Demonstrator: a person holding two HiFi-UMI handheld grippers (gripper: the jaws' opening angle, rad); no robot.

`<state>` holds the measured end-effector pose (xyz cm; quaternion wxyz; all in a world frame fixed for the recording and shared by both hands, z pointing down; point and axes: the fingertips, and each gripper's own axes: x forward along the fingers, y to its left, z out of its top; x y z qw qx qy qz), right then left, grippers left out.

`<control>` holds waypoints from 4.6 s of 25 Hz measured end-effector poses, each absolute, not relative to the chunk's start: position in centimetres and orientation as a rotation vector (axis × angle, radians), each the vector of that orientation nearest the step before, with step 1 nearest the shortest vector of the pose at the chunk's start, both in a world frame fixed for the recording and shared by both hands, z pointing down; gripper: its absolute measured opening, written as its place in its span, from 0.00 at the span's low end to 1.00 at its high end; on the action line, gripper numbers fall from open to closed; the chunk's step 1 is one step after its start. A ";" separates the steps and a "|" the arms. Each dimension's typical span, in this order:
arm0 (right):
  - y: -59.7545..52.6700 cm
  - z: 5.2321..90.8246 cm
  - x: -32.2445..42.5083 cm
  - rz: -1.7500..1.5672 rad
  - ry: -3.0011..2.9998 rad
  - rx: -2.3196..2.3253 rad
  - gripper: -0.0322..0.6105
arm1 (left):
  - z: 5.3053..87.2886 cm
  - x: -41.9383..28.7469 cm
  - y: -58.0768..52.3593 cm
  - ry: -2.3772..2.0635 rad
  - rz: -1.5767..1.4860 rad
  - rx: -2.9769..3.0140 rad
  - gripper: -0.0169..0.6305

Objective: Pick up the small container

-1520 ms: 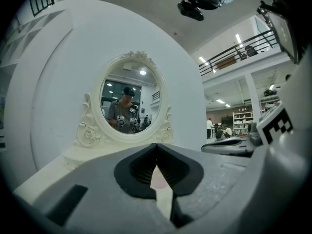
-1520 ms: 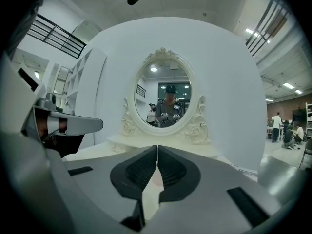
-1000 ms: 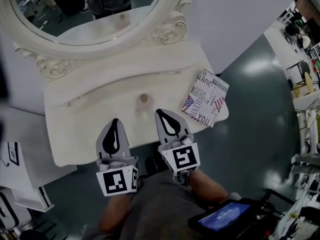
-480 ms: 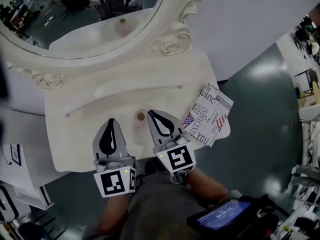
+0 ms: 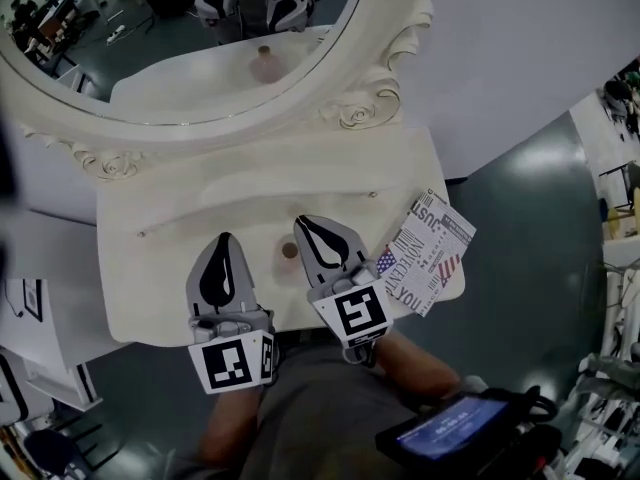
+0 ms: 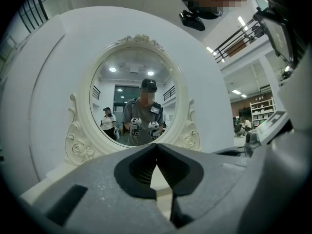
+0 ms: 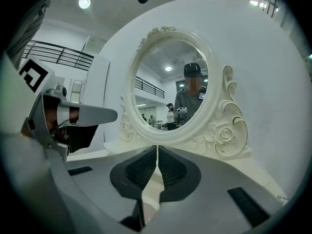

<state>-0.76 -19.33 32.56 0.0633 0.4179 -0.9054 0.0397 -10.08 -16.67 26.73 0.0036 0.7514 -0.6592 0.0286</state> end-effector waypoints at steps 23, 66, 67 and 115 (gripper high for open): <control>-17.9 41.2 -3.4 0.245 -2.678 1.210 0.40 | 39.0 -13.3 -17.1 -1.868 0.232 2.166 0.05; -16.7 45.5 -4.1 0.194 -2.506 1.267 0.30 | 42.0 -14.2 -16.7 -1.777 0.244 2.160 0.05; -16.7 45.5 -4.1 0.199 -2.505 1.270 0.30 | 41.9 -14.3 -16.7 -1.778 0.244 2.162 0.05; -19.3 27.5 -2.1 0.020 -2.640 1.451 0.27 | 27.0 -15.2 -16.2 -1.979 0.127 2.391 0.05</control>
